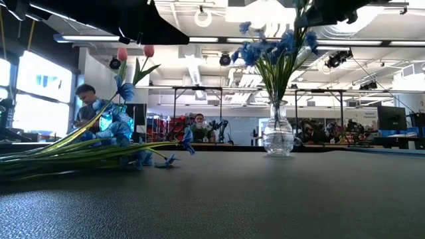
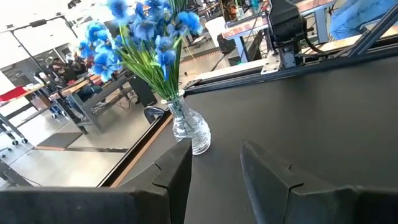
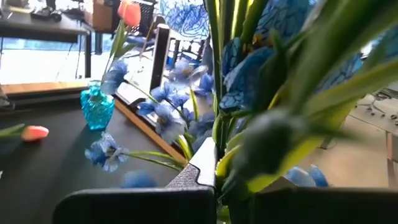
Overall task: Sort flowers into vase by color
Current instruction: Put the blue flowers into the transparent vase
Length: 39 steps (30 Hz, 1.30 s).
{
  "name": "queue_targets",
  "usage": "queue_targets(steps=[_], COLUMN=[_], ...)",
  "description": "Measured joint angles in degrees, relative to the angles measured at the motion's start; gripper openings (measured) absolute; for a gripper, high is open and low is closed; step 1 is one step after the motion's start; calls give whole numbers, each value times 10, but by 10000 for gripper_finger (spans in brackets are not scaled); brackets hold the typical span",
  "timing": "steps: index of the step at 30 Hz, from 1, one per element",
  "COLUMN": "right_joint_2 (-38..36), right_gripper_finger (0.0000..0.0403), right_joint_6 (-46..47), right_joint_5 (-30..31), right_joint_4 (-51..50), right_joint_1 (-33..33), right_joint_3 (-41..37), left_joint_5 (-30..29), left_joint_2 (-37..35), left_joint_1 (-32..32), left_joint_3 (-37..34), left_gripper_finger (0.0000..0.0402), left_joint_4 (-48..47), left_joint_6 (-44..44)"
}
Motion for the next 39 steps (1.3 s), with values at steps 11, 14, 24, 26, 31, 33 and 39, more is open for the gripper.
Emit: queue_targets(steps=[11, 14, 24, 26, 31, 33, 39], right_joint_2=[23, 23, 22, 19, 9, 5, 4], right_gripper_finger=[0, 0, 0, 0, 0, 0, 0], right_joint_6=[21, 30, 66, 73, 71, 71, 68], right_joint_5=[-78, -101, -126, -149, -146, -141, -126], right_joint_4=[17, 17, -11, -10, -7, -24, -107], right_joint_1=[-50, -63, -69, -69, -51, -37, 9], right_joint_3=[0, 0, 0, 0, 3, 20, 92], left_joint_5=[9, 21, 30, 30, 30, 31, 32], left_joint_2=[0, 0, 0, 0, 0, 0, 0], left_joint_1=[0, 0, 0, 0, 0, 0, 0], left_joint_3=[0, 0, 0, 0, 0, 0, 0], left_gripper_finger=[127, 127, 127, 127, 127, 127, 127], left_joint_4=[0, 0, 0, 0, 0, 0, 0], left_joint_6=[0, 0, -1, -2, -4, -5, -10])
